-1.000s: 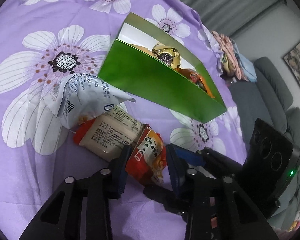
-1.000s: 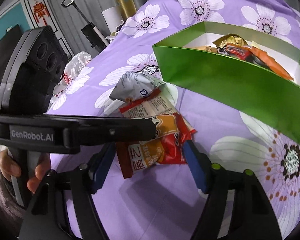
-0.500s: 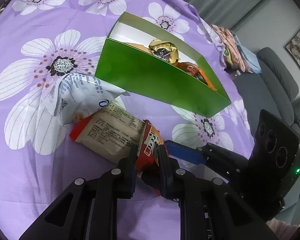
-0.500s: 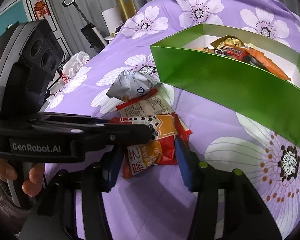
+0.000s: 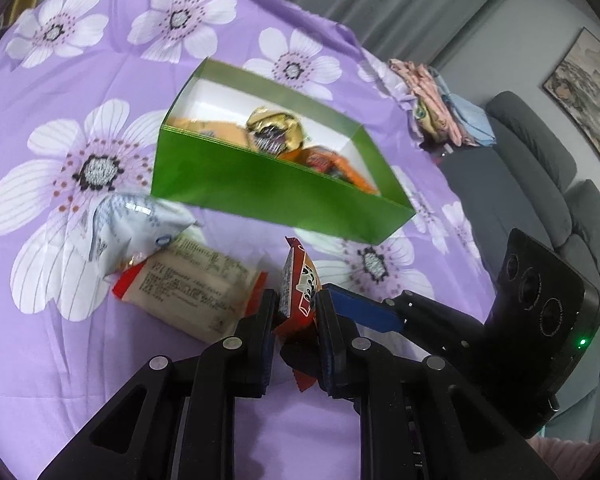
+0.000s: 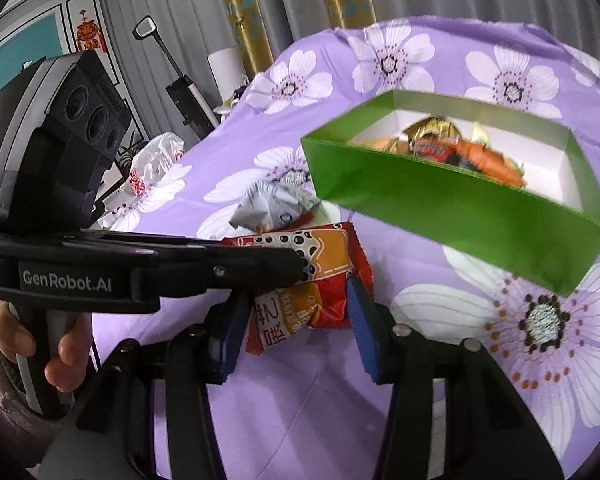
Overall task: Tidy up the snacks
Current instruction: 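Grasp the red-white snack pack with the right gripper, then carry the red-white pack over the green box and lower it inside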
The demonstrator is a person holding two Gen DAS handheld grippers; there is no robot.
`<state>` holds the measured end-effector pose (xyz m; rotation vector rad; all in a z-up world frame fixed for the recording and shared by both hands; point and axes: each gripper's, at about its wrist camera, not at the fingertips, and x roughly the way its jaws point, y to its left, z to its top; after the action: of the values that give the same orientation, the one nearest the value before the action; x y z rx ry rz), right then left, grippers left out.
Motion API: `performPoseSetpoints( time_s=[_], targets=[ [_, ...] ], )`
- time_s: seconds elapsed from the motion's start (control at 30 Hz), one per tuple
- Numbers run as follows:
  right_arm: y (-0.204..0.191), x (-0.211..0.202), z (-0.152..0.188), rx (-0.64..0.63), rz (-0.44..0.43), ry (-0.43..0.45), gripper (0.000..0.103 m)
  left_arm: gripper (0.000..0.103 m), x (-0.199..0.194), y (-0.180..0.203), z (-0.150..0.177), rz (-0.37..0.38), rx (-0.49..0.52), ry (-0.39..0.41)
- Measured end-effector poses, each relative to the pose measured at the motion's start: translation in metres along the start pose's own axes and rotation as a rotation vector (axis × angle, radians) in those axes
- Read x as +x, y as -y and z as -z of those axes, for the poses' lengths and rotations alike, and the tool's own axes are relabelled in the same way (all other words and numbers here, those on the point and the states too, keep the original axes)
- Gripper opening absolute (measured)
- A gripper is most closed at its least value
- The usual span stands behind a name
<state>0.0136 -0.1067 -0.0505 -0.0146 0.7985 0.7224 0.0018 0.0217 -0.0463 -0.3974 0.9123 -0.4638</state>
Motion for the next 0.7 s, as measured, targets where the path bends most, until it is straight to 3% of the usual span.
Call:
performPoseSetpoints(
  time_s=[0.3,0.7],
  targets=[
    [0.009,-0.02,-0.023,-0.017,0.04,0.085,0.048,0.018,-0.005,0.022,-0.028,0.011,0.056,0.044],
    [0.05,-0.042,-0.055,0.012,0.092,0.193,0.048,0.018,0.011,0.064,-0.08,0.001,0.163,0.076]
  ],
)
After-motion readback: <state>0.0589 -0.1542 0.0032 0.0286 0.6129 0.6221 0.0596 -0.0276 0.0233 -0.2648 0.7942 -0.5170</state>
